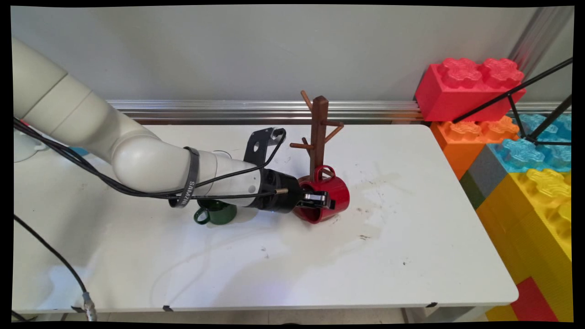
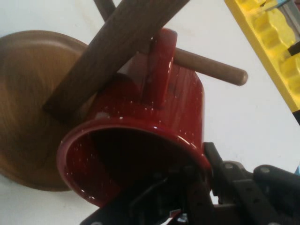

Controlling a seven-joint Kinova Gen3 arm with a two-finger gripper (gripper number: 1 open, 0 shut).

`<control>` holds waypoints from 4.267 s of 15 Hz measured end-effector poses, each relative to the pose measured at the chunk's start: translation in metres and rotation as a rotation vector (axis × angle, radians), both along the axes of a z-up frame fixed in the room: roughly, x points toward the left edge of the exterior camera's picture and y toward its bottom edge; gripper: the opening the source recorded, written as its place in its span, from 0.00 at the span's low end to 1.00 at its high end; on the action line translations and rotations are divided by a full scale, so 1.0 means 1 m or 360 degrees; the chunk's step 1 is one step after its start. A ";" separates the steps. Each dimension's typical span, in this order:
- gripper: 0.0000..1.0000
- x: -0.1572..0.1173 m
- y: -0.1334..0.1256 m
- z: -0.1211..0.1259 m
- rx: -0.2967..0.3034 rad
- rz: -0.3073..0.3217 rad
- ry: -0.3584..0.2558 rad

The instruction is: Place the picked object on the table

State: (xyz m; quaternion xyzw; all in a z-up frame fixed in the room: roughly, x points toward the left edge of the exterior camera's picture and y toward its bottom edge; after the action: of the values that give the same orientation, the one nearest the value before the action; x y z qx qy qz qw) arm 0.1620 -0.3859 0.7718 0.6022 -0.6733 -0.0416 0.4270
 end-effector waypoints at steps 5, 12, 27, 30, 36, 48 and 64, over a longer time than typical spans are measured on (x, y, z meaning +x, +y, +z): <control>0.00 0.000 0.003 0.006 -0.0003 -0.0017 0.0034; 0.00 -0.001 0.007 0.013 -0.0005 -0.0070 0.0072; 0.00 -0.013 0.019 0.028 -0.0027 -0.0239 0.0154; 0.00 -0.016 0.027 0.034 -0.0022 -0.0293 0.0174; 0.00 -0.013 0.047 0.051 -0.0022 -0.0414 0.0163; 0.00 0.027 0.057 0.118 -0.0096 -0.0607 -0.0232; 0.00 0.029 0.055 0.199 -0.0025 -0.0817 -0.0757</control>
State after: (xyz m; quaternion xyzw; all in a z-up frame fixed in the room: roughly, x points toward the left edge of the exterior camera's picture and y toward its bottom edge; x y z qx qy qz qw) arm 0.1915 -0.3304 0.9712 0.4027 -0.8837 -0.0012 0.2384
